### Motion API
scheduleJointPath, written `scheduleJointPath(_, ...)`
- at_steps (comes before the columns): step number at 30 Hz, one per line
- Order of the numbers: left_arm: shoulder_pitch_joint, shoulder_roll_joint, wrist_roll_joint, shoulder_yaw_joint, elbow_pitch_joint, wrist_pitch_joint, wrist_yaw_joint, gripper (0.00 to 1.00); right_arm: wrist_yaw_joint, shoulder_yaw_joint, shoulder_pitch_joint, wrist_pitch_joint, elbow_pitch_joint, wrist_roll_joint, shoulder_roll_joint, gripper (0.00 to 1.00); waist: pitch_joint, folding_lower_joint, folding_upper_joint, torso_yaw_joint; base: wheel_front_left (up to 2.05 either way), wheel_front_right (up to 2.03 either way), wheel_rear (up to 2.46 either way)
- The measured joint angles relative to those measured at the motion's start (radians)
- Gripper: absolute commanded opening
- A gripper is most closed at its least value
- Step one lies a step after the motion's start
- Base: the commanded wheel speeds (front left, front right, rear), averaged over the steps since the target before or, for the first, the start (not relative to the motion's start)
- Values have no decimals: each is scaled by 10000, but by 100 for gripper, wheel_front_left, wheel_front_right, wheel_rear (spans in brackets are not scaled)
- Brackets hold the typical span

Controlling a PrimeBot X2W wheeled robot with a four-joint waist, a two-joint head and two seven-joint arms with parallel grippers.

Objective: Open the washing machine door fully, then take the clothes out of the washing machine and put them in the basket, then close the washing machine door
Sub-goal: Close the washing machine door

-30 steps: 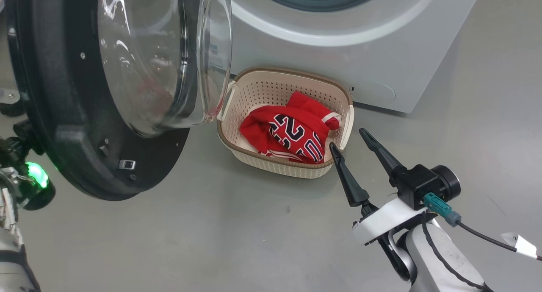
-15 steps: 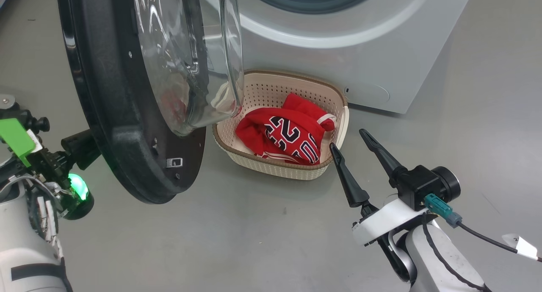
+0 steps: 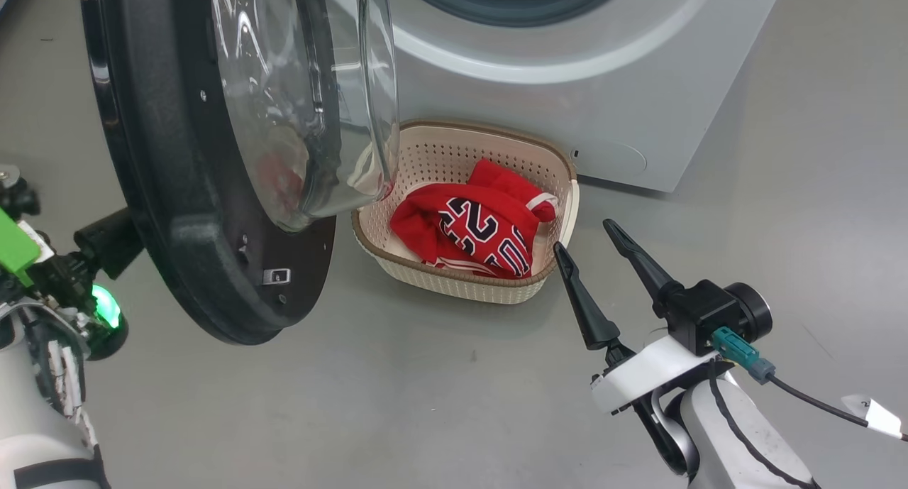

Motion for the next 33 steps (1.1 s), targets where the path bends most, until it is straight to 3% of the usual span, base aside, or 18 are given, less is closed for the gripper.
scheduleJointPath(8,578,245,1622,-397,-1089,-1503,-372,0,-2,-79,74,0,2,73,8,100,-204,0,0,29,0,0,0)
scheduleJointPath(14,1327,851,3298,-861,-2109,-3164,-453,0,-2,-105,169,0,2,130,17,100,-381,0,0,65,0,0,0)
scheduleJointPath(16,1551,943,3864,-1375,-2817,-3682,-453,0,-2,-136,252,0,0,146,19,100,-433,0,1,82,0,0,0)
scheduleJointPath(21,2047,1923,5436,-2660,-4428,-5402,-453,0,-2,-138,268,0,-19,146,21,100,-467,0,0,100,0,0,0)
scheduleJointPath(33,3780,2194,7241,-3655,-5118,-9118,-453,0,-2,-40,411,0,-25,146,25,100,-588,0,0,137,0,0,0)
